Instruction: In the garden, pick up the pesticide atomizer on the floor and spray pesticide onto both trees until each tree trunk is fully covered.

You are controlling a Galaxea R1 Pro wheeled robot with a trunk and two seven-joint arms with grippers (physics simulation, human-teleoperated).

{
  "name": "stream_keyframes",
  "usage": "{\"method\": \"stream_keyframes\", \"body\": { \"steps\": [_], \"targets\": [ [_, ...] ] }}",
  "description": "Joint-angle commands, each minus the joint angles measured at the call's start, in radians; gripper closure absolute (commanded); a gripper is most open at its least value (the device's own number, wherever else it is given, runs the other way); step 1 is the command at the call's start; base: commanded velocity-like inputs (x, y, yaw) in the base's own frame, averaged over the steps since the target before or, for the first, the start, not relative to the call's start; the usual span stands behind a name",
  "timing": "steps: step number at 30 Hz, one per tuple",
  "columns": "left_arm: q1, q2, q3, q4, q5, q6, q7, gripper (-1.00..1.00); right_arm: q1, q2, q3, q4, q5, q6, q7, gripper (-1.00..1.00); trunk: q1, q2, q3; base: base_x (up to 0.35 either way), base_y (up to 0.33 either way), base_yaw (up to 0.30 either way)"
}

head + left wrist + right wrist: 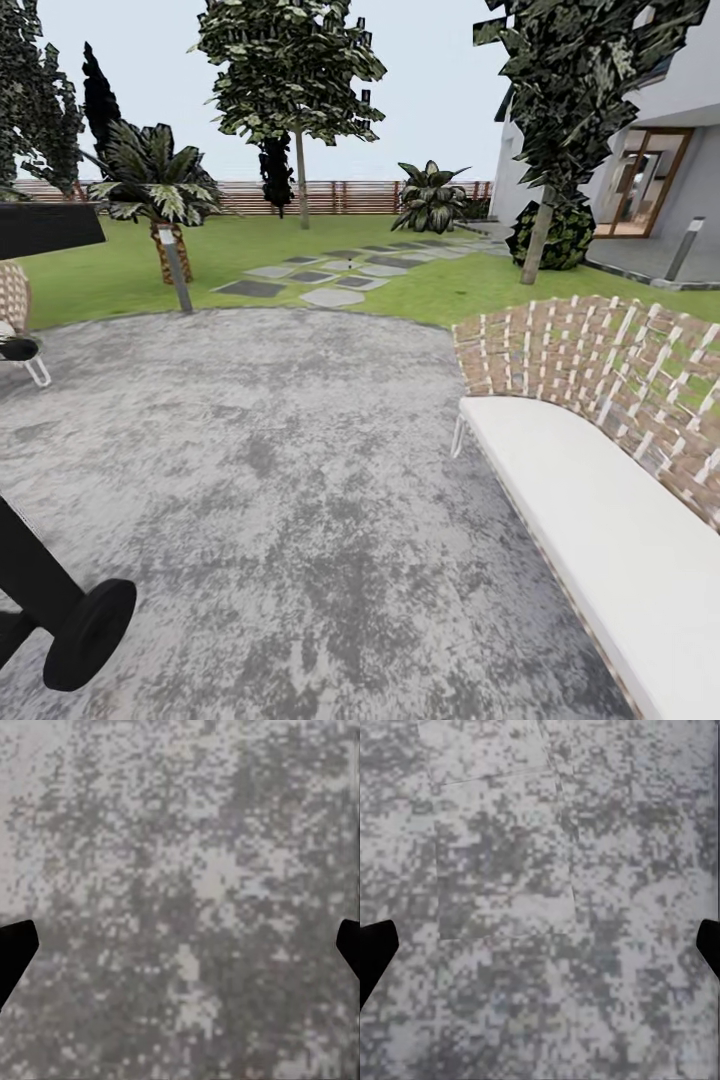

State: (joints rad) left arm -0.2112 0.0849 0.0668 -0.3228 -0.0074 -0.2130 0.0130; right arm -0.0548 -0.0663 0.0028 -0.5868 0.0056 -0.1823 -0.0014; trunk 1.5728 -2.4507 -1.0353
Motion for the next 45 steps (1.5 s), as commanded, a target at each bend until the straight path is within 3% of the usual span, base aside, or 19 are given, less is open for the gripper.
{"method": "stream_keyframes", "body": {
  "steps": [1, 19, 45],
  "targets": [
    [0.0, 0.0, 0.003, 0.001, -0.001, -0.003, 0.001, -1.0, 0.0, 0.0, 0.0, 0.001, 0.001, -0.003, 0.0, -1.0, 0.0, 0.0, -0.001, 0.336, -0.069, 0.0],
    [0.0, 0.001, 0.004, 0.001, -0.001, -0.003, 0.001, -1.0, 0.0, 0.0, 0.0, 0.001, 0.001, -0.003, -0.002, -1.0, 0.0, 0.0, -0.001, 0.337, -0.009, 0.14],
    [0.0, 0.001, 0.003, 0.001, 0.0, -0.003, 0.001, -1.0, 0.0, 0.0, -0.001, 0.001, 0.001, -0.003, -0.002, -1.0, 0.0, 0.0, -0.001, 0.337, 0.0, 0.005]
  ]
}}
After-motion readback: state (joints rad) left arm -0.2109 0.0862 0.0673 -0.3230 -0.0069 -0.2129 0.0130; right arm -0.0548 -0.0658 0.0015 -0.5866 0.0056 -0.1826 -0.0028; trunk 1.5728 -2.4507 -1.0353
